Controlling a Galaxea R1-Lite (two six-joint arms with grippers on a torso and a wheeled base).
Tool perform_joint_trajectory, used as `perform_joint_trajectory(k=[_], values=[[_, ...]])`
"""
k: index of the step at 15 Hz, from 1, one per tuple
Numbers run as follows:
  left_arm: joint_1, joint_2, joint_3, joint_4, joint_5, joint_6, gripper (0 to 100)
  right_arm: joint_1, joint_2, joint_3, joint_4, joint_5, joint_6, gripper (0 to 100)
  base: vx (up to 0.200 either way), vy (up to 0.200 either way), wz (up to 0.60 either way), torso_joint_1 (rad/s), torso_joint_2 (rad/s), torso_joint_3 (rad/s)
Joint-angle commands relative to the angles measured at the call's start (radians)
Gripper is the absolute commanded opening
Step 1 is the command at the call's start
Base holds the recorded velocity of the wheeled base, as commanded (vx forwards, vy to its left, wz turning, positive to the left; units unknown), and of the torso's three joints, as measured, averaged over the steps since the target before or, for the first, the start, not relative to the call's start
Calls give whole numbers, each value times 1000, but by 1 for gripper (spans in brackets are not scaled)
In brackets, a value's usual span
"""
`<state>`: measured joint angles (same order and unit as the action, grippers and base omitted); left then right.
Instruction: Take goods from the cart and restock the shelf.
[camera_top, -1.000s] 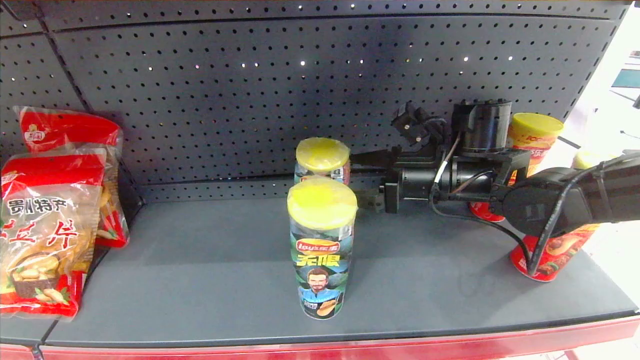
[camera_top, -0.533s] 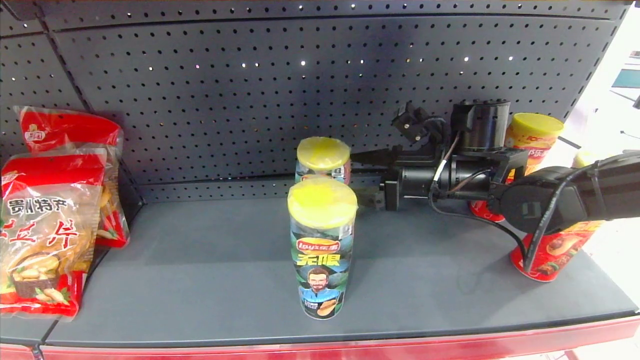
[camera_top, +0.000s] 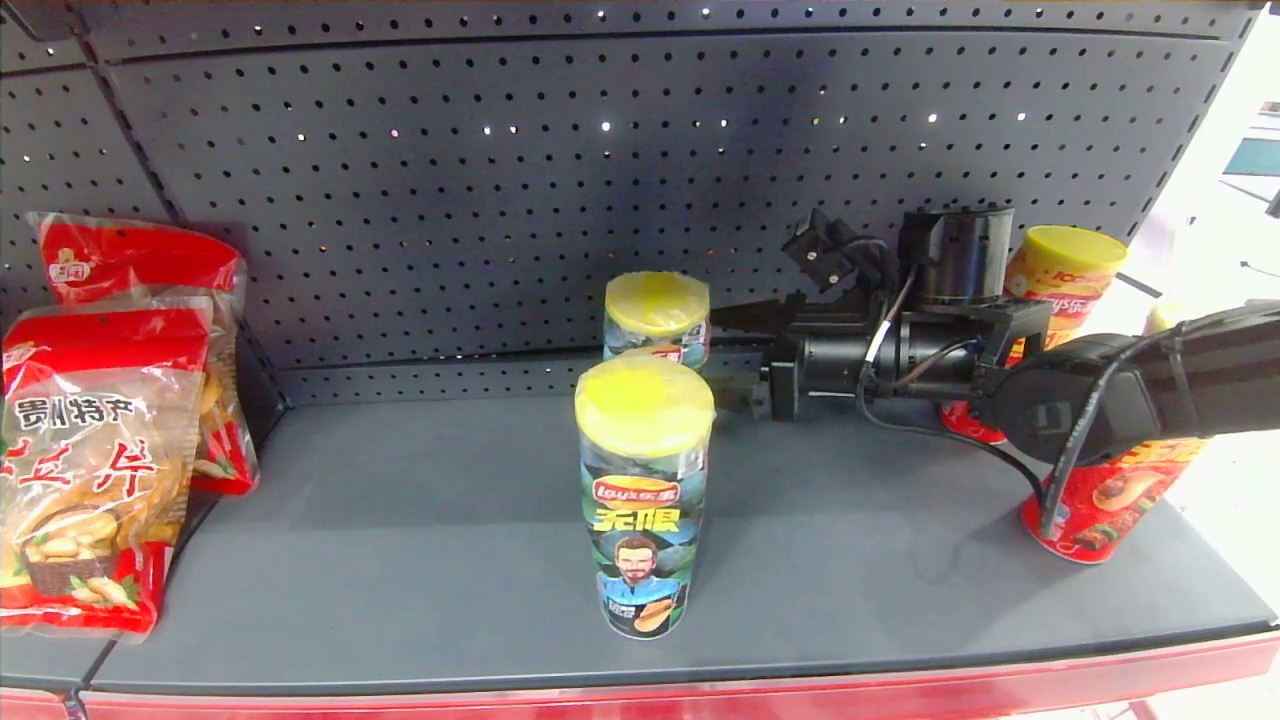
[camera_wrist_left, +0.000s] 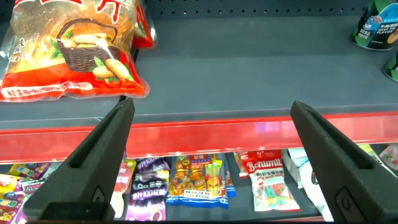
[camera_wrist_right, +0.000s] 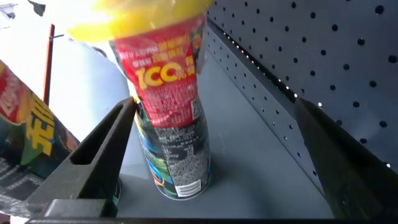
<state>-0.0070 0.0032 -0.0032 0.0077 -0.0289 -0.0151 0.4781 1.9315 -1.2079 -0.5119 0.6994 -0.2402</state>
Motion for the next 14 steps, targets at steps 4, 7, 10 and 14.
perform_joint_trajectory(k=[4, 7, 10, 14], values=[[-1, 1, 0, 0, 0, 0, 100, 27, -14, 10, 0, 0, 1, 100, 0, 0, 0, 0, 0, 0], [1, 1, 0, 0, 0, 0, 100, 43, -14, 10, 0, 2, -1, 100, 0, 0, 0, 0, 0, 0], [-1, 1, 0, 0, 0, 0, 100, 60, -14, 11, 1, 2, 1, 100, 0, 0, 0, 0, 0, 0], [1, 1, 0, 0, 0, 0, 100, 96, -12, 13, 1, 2, 1, 100, 0, 0, 0, 0, 0, 0]])
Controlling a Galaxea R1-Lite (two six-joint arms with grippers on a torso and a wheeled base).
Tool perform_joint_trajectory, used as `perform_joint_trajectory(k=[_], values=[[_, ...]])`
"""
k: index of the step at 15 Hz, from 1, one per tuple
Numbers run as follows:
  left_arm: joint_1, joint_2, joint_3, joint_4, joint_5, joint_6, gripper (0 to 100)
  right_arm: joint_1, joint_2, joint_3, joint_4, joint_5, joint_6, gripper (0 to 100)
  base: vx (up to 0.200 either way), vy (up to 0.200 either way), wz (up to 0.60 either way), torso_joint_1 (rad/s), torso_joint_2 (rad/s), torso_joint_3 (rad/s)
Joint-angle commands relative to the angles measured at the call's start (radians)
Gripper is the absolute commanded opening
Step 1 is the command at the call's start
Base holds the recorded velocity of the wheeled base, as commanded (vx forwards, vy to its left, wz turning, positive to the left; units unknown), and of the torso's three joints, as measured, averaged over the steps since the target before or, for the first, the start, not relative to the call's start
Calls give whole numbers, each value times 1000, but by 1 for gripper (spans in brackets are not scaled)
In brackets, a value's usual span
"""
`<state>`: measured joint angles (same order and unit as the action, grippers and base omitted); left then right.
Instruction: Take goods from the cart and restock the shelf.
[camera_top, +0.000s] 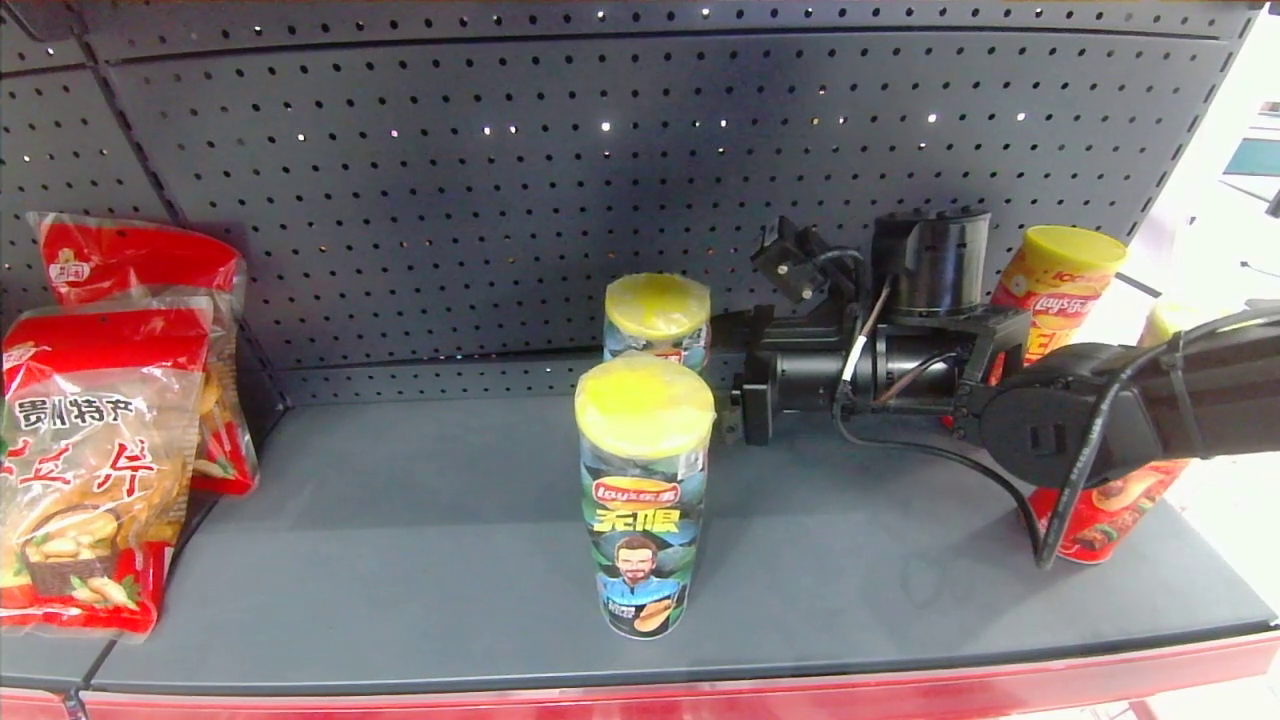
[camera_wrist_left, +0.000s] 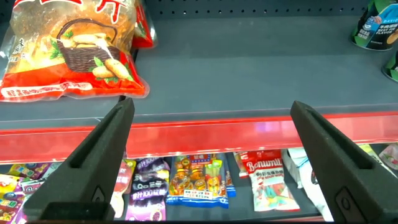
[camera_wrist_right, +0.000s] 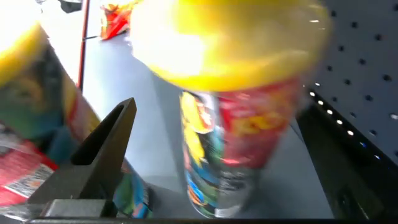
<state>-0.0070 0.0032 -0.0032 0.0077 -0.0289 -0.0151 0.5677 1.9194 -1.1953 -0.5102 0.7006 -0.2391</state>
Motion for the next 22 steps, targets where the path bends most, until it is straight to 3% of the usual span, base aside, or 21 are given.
perform_joint_trajectory(k=[1, 12, 22], values=[[-1, 1, 0, 0, 0, 0, 100, 11, 0, 0, -1, -1, 0, 100, 0, 0, 0, 0, 0, 0], [-1, 1, 0, 0, 0, 0, 100, 35, -2, 17, -1, -12, 3, 100, 0, 0, 0, 0, 0, 0], [-1, 1, 0, 0, 0, 0, 100, -26, -26, 108, -30, -13, 4, 100, 0, 0, 0, 0, 0, 0]])
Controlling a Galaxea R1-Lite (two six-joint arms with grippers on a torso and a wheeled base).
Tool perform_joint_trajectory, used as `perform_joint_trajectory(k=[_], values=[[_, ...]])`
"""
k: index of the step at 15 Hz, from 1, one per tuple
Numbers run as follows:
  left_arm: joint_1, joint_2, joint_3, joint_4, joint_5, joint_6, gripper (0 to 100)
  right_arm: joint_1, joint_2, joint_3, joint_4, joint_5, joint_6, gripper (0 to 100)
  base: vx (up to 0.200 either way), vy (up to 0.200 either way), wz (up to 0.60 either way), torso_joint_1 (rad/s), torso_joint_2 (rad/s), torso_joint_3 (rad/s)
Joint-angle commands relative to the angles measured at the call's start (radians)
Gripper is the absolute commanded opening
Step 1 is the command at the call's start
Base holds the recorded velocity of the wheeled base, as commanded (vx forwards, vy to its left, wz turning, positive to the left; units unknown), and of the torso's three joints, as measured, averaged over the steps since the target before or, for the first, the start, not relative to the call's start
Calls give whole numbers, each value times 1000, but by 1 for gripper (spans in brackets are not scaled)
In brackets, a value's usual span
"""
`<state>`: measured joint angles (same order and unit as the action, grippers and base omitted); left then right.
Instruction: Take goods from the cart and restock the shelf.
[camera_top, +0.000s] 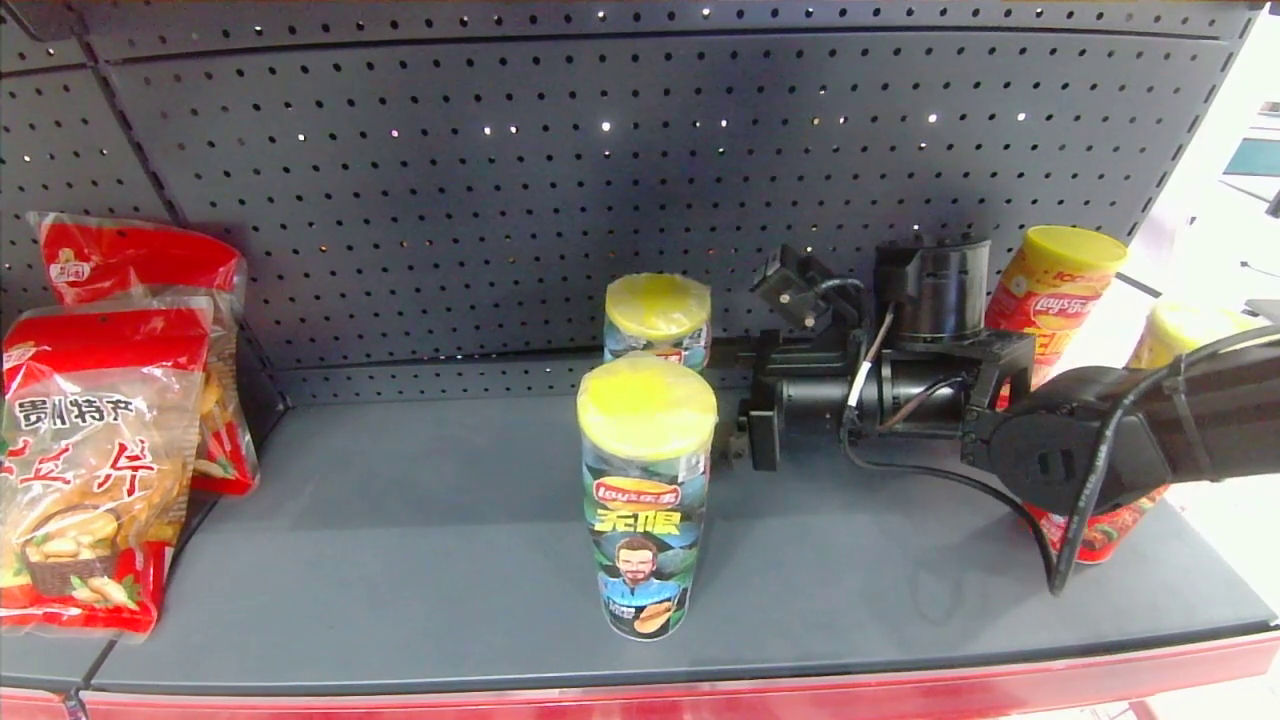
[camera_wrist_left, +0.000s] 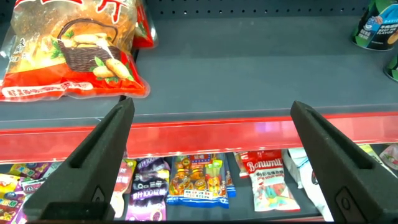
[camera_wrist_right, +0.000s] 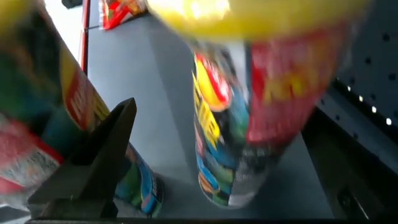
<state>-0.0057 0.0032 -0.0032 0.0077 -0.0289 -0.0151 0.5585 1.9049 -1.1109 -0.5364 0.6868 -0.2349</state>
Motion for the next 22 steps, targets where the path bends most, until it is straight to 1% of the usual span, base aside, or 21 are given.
perform_joint_trajectory(k=[1, 5, 10, 17, 22], values=[[0, 1, 0, 0, 0, 0, 100, -26, -29, 40, -4, 2, 0, 100, 0, 0, 0, 0, 0, 0], [0, 1, 0, 0, 0, 0, 100, -63, -110, 146, -5, 11, -1, 100, 0, 0, 0, 0, 0, 0], [0, 1, 0, 0, 0, 0, 100, -49, -185, 215, -5, 13, -1, 100, 0, 0, 0, 0, 0, 0], [0, 1, 0, 0, 0, 0, 100, 6, -285, 306, -5, 11, 0, 100, 0, 0, 0, 0, 0, 0], [0, 1, 0, 0, 0, 0, 100, 101, -296, 313, -4, -4, 11, 100, 0, 0, 0, 0, 0, 0]])
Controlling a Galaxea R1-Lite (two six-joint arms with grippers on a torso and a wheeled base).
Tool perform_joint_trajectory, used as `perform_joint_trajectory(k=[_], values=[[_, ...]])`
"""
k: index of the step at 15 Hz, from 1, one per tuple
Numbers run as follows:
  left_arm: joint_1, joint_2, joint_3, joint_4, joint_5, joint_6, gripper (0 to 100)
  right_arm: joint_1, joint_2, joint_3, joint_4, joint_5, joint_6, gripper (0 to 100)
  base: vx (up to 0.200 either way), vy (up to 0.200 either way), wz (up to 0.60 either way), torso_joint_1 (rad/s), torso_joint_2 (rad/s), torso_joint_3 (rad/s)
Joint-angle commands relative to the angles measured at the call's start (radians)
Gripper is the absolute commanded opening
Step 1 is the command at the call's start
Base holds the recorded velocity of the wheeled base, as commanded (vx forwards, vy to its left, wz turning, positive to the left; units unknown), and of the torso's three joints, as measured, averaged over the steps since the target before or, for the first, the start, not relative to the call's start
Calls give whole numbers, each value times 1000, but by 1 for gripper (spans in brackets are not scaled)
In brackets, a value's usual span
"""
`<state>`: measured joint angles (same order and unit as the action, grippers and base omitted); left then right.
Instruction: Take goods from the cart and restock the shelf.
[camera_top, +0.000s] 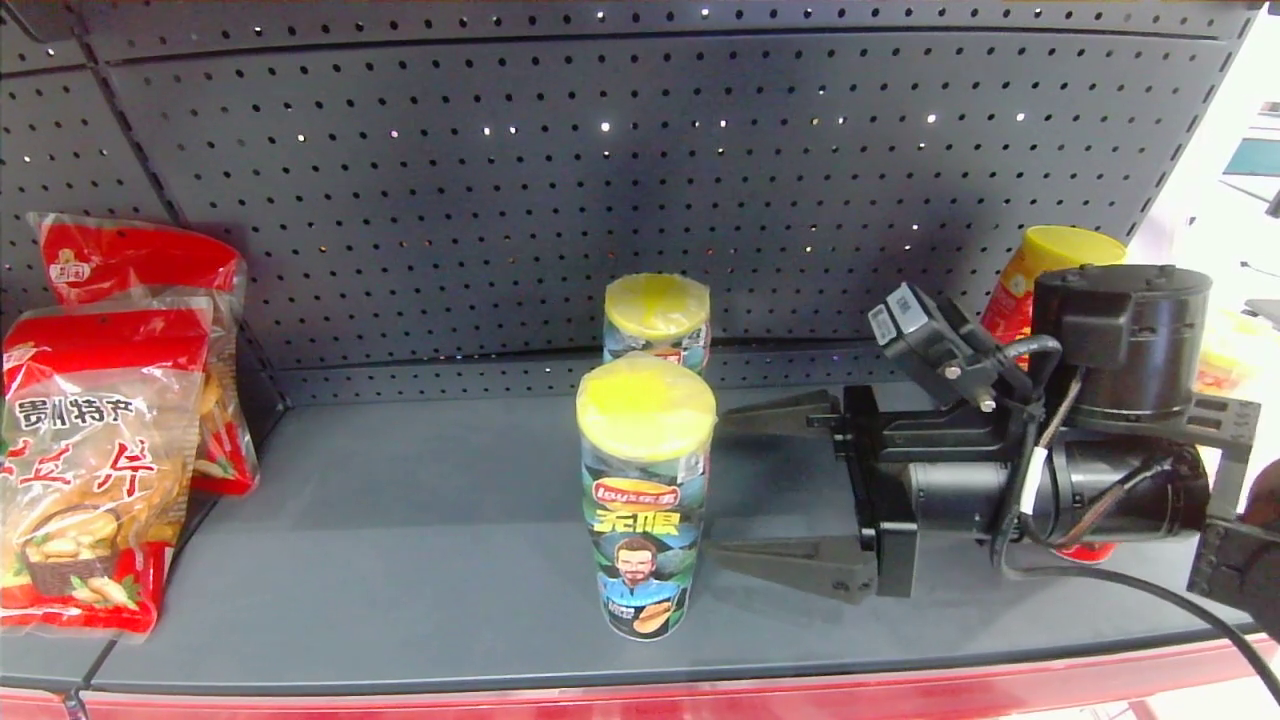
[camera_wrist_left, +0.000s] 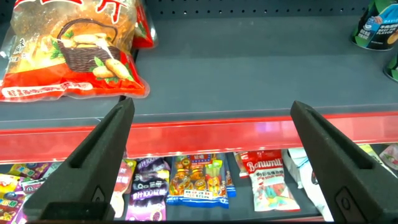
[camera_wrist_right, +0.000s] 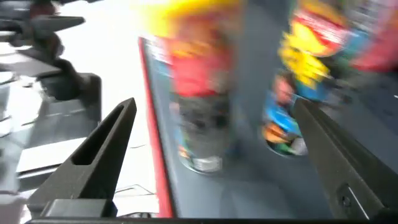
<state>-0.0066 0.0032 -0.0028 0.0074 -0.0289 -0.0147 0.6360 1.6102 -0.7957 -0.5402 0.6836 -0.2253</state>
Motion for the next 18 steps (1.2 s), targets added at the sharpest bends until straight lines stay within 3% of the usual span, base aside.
perform_joint_trajectory(k=[1, 6, 18], values=[[0, 1, 0, 0, 0, -1, 100, 34, 5, -8, 0, -6, 1, 100, 0, 0, 0, 0, 0, 0], [0, 1, 0, 0, 0, -1, 100, 97, 45, -49, -1, -24, 15, 100, 0, 0, 0, 0, 0, 0], [0, 1, 0, 0, 0, -1, 100, 87, 36, -25, -1, -68, 15, 100, 0, 0, 0, 0, 0, 0]])
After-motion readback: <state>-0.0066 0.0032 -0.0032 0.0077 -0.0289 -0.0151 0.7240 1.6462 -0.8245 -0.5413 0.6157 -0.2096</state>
